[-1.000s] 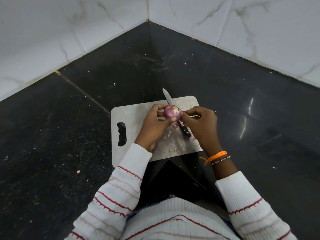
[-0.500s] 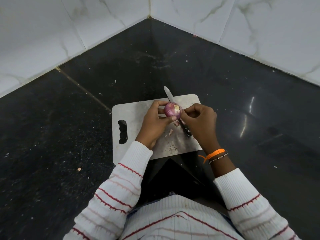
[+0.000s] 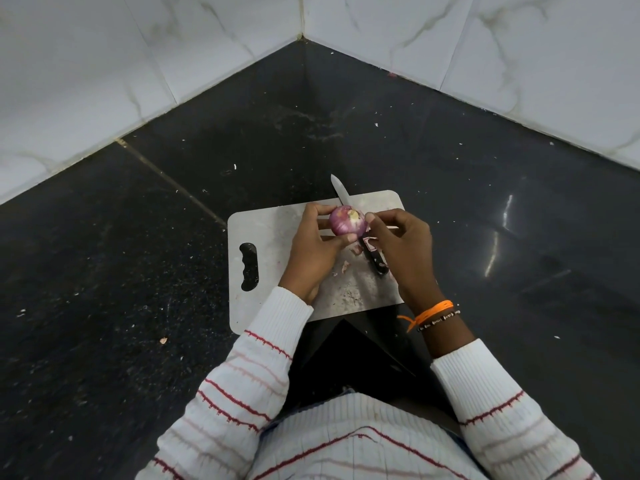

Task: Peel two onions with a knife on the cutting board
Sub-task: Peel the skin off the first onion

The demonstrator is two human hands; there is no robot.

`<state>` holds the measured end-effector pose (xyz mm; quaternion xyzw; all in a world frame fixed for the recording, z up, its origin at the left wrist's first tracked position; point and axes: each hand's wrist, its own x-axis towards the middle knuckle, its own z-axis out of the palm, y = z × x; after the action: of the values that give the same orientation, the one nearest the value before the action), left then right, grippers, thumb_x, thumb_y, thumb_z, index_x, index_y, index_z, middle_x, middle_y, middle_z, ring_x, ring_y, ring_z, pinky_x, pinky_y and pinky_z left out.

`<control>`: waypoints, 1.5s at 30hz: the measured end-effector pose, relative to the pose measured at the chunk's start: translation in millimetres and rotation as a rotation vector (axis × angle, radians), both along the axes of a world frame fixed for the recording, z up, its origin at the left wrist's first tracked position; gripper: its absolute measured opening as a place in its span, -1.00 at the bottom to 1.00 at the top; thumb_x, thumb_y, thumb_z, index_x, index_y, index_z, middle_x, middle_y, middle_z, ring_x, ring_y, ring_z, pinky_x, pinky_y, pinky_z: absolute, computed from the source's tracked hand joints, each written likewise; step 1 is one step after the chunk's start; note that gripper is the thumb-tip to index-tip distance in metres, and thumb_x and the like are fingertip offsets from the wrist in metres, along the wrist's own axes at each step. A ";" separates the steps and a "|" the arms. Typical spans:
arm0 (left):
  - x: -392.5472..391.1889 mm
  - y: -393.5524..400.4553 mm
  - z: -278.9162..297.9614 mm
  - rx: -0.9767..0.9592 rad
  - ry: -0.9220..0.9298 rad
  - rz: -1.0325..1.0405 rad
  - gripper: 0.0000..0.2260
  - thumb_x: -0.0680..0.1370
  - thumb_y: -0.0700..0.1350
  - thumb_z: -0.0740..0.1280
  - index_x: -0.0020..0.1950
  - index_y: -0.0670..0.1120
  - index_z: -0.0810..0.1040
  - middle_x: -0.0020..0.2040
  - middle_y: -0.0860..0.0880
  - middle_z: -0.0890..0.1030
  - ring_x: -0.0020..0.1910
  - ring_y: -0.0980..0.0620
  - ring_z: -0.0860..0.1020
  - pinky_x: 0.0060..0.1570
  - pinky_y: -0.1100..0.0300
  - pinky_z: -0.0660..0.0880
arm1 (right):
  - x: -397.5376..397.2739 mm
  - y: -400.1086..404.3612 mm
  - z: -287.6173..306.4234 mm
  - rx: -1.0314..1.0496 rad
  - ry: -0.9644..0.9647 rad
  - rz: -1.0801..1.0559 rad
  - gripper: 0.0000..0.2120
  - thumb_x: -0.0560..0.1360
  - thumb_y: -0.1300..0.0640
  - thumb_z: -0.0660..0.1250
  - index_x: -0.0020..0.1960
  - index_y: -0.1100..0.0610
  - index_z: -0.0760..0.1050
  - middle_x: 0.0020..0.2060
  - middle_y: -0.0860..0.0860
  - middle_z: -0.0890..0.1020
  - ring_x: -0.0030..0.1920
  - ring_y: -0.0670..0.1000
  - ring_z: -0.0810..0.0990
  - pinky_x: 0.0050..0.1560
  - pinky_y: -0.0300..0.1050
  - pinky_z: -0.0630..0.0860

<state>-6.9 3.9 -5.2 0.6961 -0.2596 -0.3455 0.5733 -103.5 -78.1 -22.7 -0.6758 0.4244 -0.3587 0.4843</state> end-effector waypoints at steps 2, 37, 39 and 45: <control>0.0 -0.3 -0.4 0.012 0.001 -0.008 -0.59 0.47 -0.23 0.43 0.24 0.02 0.38 0.21 0.03 0.46 0.18 0.05 0.46 -0.03 0.37 0.47 | 0.8 0.9 0.8 0.003 0.016 0.007 -0.95 0.49 0.16 0.36 -0.15 0.08 0.57 -0.25 -0.12 0.61 -0.21 -0.02 0.64 -0.12 -0.02 0.62; 7.5 5.6 12.4 -0.232 0.867 -0.032 -0.77 0.54 -0.30 0.27 0.19 -0.26 0.50 -0.01 -0.21 0.66 -0.03 -0.07 0.66 -0.07 0.22 0.61 | -5.0 1.2 -0.5 -0.217 0.100 -0.017 -0.85 0.51 0.29 0.27 -0.07 0.14 0.60 -0.19 -0.13 0.60 -0.21 -0.15 0.55 -0.11 -0.11 0.56; 6.9 4.7 11.3 -0.220 0.865 -0.007 -0.86 0.54 -0.28 0.29 0.08 -0.25 0.55 -0.09 -0.18 0.68 -0.09 -0.03 0.67 -0.09 0.23 0.62 | -3.8 2.6 6.3 -0.178 0.020 -0.024 -0.86 0.53 0.25 0.25 -0.06 0.09 0.58 -0.20 -0.19 0.59 -0.16 -0.11 0.59 -0.11 -0.05 0.60; 5.2 4.2 10.0 -0.186 0.758 -0.025 -0.86 0.52 -0.24 0.33 0.06 -0.22 0.59 -0.08 -0.17 0.69 -0.07 -0.02 0.67 0.04 0.19 0.59 | 1.9 5.4 20.6 -0.142 -0.088 0.038 -0.92 0.50 0.18 0.32 -0.06 0.11 0.60 -0.16 -0.09 0.65 -0.14 -0.14 0.64 -0.12 -0.27 0.56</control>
<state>-1.7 8.1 4.9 0.4610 -0.0683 -0.5602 0.6848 -101.6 -72.7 -2.1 -0.7000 0.3632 -0.4081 0.4600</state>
